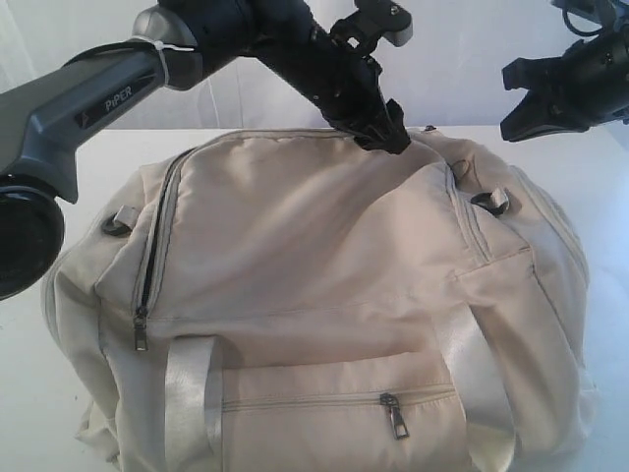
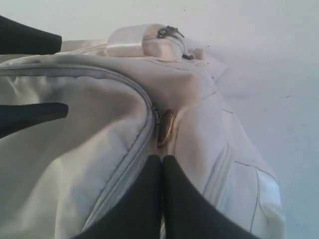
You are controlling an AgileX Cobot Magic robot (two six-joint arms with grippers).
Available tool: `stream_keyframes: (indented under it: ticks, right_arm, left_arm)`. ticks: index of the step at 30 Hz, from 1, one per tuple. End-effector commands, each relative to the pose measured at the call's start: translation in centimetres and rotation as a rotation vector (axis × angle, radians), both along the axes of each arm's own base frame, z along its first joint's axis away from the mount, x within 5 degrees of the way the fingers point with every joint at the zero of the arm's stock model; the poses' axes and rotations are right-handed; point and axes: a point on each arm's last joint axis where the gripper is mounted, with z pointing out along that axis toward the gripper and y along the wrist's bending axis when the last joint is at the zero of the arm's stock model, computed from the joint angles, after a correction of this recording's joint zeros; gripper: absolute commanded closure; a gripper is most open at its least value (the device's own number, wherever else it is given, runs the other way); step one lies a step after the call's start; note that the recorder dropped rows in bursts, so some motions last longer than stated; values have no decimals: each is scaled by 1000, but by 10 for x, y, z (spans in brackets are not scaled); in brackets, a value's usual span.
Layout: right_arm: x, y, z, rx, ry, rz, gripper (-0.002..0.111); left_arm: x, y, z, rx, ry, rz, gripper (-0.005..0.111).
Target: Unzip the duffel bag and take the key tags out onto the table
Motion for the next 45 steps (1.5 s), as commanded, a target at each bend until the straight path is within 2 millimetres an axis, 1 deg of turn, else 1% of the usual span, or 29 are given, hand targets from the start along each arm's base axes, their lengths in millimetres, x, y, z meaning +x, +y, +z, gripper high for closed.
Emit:
stream_keyframes:
  ticks: [1,6,9,11,13,15,17,19,22,25,27,34,36,39,41,45]
  right_arm:
    - [0,0,1,5,-9,-8,108]
    - [0,1,2,21,-13,-6,108]
    - [0,2,2,30,-14,9,108]
    - [0,3,3,40,-24,16,105]
    - [1,5,4,65,-38,21,98]
    - [4,8,1,94,-41,33,90]
    - [8,13,-7,106,-19,48,83]
    - [13,21,-18,113,11,70,78]
    - [21,33,-34,118,44,88,76]
    - [26,34,-44,122,65,80,76]
    - [26,34,-46,120,72,81,76]
    - [30,30,-46,98,40,46,76]
    - [32,28,-46,89,23,26,73]
    - [35,27,-48,90,17,-11,65]
    - [37,26,-52,93,24,-15,62]
    - [41,26,-68,117,68,-37,62]
  left_arm:
    - [-5,1,-3,47,33,-29,53]
    - [-9,4,-15,124,90,-57,74]
    - [-8,7,-16,157,88,-52,93]
    - [-9,10,-15,186,89,-40,107]
    - [-12,13,-11,213,99,-41,107]
    - [-16,16,-5,237,102,-46,107]
    - [-18,19,0,254,96,-45,107]
    - [-20,20,4,253,92,-46,107]
    - [-22,21,9,254,90,-47,107]
    - [-24,22,9,268,105,-53,107]
    - [-24,23,8,278,109,-58,107]
    - [-26,24,7,287,125,-64,107]
    - [-26,24,7,287,125,-64,107]
    - [-26,24,7,287,125,-64,107]
    - [-26,24,7,287,125,-64,107]
    - [-26,24,7,287,125,-64,107]
